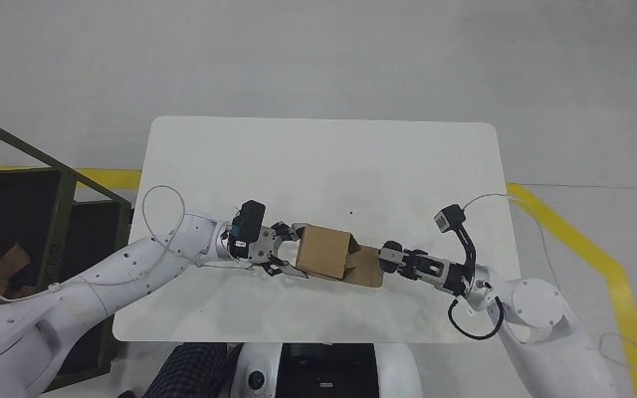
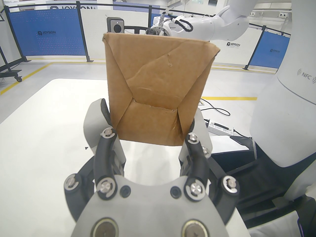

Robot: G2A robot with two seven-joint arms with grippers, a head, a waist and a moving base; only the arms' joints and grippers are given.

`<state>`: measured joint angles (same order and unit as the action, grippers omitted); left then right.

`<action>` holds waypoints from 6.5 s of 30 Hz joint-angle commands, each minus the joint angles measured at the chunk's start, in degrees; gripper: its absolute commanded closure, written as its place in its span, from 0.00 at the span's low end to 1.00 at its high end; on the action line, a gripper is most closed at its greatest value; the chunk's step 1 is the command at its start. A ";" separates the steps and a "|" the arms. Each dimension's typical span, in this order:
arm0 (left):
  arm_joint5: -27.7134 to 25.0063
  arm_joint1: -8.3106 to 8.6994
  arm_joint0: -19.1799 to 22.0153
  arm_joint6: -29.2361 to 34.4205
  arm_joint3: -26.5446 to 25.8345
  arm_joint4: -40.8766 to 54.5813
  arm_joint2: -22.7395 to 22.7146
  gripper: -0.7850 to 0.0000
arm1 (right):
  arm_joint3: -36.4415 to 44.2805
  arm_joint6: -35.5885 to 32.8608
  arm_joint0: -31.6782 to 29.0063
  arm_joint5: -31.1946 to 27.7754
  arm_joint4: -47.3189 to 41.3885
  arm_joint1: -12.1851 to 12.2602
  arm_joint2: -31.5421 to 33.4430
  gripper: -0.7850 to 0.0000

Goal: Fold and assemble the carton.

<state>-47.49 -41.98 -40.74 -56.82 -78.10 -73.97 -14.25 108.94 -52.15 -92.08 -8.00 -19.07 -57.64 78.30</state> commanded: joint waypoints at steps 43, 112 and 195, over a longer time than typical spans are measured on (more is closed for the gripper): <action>0.00 0.00 0.00 0.00 0.00 0.00 0.00 1.00 | -2.55 3.76 10.09 2.65 0.44 -2.36 -14.06 1.00; 0.00 0.00 0.00 0.00 0.00 0.00 0.00 1.00 | -18.30 0.19 9.55 -3.63 -14.68 -3.77 -11.86 1.00; 0.00 0.00 0.00 0.00 0.00 0.00 0.00 1.00 | 10.40 2.74 1.06 3.29 6.42 -1.30 -1.09 0.81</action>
<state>-47.49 -41.98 -40.74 -56.82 -78.10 -73.97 -14.25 119.01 -49.28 -90.93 -4.89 -13.03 -58.99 77.18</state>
